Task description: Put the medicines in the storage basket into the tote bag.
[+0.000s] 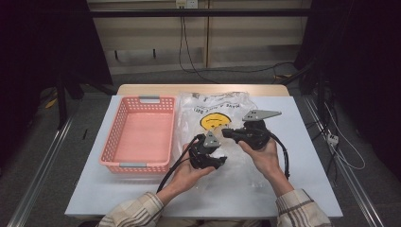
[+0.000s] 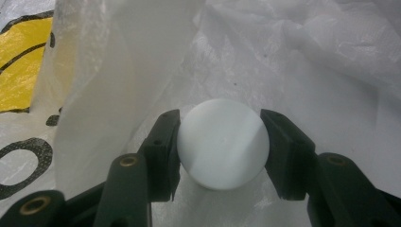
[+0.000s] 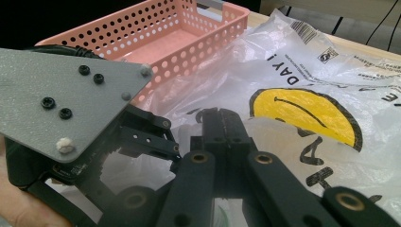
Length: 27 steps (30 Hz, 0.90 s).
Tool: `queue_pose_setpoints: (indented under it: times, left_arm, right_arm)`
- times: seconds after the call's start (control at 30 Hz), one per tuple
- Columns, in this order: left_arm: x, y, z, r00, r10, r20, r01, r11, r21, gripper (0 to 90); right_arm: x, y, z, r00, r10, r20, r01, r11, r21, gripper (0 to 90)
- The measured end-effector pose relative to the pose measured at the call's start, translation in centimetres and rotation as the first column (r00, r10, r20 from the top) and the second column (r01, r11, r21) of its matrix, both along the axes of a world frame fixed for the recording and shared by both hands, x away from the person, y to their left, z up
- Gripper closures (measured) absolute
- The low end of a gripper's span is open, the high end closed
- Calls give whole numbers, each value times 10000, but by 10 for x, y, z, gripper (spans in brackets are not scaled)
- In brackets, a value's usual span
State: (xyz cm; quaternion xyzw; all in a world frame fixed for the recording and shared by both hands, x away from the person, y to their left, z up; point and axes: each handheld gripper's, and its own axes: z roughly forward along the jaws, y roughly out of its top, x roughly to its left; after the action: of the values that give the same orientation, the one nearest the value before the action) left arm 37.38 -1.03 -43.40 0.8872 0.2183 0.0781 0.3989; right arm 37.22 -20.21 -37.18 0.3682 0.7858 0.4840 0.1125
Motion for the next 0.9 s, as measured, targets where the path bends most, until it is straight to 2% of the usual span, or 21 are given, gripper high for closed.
queue_pose_setpoints:
  times: [0.07, 0.23, 0.3, 0.4, 0.47, 0.5, 0.6, 0.7, 0.8, 0.9]
  left_arm:
    - [0, 1, 1, 10000, -97, -14, 97, 10000, 7, 503]
    - [-2, 6, 8, 9999, -42, -133, 33, 9977, -673, 438]
    - [-3, 9, 13, 10000, -10, -75, 5, 9980, -625, 378]
    - [-6, 14, 17, 10000, -68, -33, 66, 9971, -762, 351]
    - [-8, 16, 21, 9999, -144, -63, 139, 9966, -816, 288]
    - [-9, 17, 23, 10000, -97, 6, 98, 9964, -841, 278]
    - [-14, 22, 29, 9991, -415, -15, 411, 9943, -982, 271]
    - [-19, 27, 35, 9979, -648, 64, 651, 9921, -1069, 245]
    - [-25, 32, 42, 9973, -673, 277, 700, 9913, -1112, 221]
    - [-30, 40, 49, 9978, -477, 465, 534, 9900, -1304, 215]
  right_arm:
    - [0, 0, 0, 10000, -19, 7, 19, 10000, 5, 900]
    - [1, -2, -1, 10000, -26, -49, 26, 10000, 3, 900]
    - [1, -2, -2, 10000, -21, -53, 21, 10000, 19, 900]
    - [1, -1, -2, 10000, -6, -64, 6, 10000, 20, 900]
    - [1, -1, -2, 10000, 13, -66, -13, 10000, 8, 900]
    - [1, -1, -2, 10000, 0, -73, 0, 10000, -8, 900]
    - [1, -1, -2, 10000, 4, -75, -4, 10000, 1, 900]
    - [1, -1, -2, 10000, 20, -74, -20, 10000, -4, 900]
    - [1, 0, -2, 10000, 14, -74, -15, 10000, -35, 900]
    - [0, -1, -2, 10000, -4, -65, 4, 10000, 3, 900]
